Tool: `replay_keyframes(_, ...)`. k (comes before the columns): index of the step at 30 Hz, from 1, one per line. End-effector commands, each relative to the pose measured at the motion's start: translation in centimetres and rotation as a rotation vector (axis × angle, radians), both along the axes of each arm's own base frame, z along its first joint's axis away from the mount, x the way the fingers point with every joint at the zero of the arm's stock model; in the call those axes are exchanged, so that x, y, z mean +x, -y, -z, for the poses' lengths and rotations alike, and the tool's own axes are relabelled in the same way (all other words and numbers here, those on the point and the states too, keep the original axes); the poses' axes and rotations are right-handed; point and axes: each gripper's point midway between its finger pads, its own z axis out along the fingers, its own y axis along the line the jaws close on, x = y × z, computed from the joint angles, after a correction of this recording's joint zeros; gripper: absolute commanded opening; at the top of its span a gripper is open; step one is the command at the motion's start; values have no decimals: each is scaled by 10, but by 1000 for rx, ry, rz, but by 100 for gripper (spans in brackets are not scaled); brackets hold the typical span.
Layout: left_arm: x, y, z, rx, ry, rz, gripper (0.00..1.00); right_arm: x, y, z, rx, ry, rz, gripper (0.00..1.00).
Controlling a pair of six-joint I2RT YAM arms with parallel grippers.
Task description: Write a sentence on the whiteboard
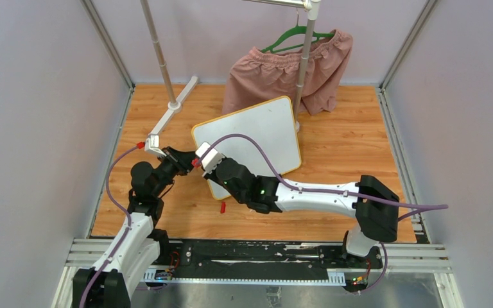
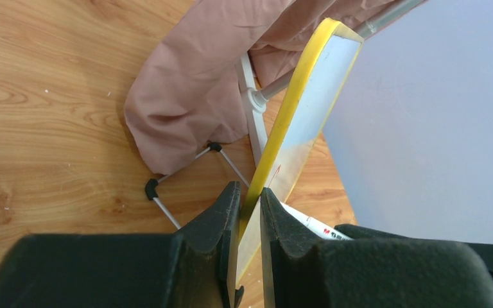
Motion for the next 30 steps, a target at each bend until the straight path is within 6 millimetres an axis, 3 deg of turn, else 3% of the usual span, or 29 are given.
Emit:
replay_keyframes(1, -2, 0, -5, -1, 30, 8, 0, -6, 13, 11, -39, -15, 17, 0)
replay_keyframes(14, -2, 1, -4, -3, 26, 10, 0, -2, 34, 13, -53, 0, 90, 0)
replay_keyframes(30, -3, 1, -5, -5, 28, 13, 0, -19, 12, 17, -35, -64, -3, 0)
